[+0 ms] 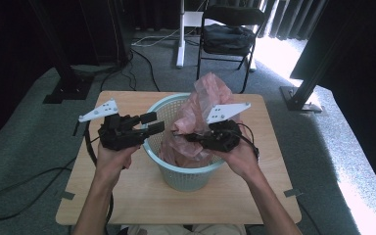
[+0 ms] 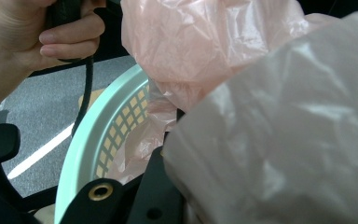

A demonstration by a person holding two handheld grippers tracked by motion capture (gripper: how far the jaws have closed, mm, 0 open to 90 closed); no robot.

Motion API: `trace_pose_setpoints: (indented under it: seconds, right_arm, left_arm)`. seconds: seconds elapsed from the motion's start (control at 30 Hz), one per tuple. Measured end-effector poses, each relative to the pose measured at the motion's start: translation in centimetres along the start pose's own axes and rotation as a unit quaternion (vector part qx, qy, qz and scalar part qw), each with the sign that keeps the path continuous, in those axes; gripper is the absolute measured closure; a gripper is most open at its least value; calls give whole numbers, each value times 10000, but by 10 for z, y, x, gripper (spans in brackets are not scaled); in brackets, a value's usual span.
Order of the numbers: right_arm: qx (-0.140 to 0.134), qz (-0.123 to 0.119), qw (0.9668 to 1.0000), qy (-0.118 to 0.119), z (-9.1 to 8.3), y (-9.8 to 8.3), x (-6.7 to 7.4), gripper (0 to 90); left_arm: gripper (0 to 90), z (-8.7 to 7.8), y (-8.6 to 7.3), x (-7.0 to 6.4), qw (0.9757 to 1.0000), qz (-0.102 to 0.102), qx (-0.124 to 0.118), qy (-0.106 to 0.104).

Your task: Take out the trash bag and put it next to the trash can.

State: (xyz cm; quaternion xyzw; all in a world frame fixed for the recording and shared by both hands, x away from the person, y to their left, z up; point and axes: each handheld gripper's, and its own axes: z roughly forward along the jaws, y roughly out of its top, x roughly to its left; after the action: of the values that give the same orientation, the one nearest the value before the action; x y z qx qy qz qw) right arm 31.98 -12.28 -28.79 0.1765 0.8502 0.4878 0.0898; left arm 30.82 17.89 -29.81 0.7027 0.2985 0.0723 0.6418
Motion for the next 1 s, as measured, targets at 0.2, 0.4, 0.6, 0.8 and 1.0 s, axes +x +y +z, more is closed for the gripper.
trace_pose_setpoints:
  seconds: [0.2,0.4,0.6,0.8,1.0]
  right_arm:
    - [-101,-11,9999,34,-4,4,-1,857]
    - [-159,-38,9999,10,-7,8,-1,857]
    - [-208,-56,9998,-10,-14,13,-2,857]
    - [-321,-60,9995,-53,-23,16,-6,858]
    - [-477,-17,9988,-88,-34,20,-10,857]
  left_arm:
    - [434,-7,-17,14,9990,-132,142,402]
    - [416,-8,-22,20,9984,-222,177,497]
    - [404,-7,-24,22,9983,-232,215,482]
    - [403,-1,-27,24,9981,-277,264,475]
    - [401,3,-27,23,9982,-264,291,460]
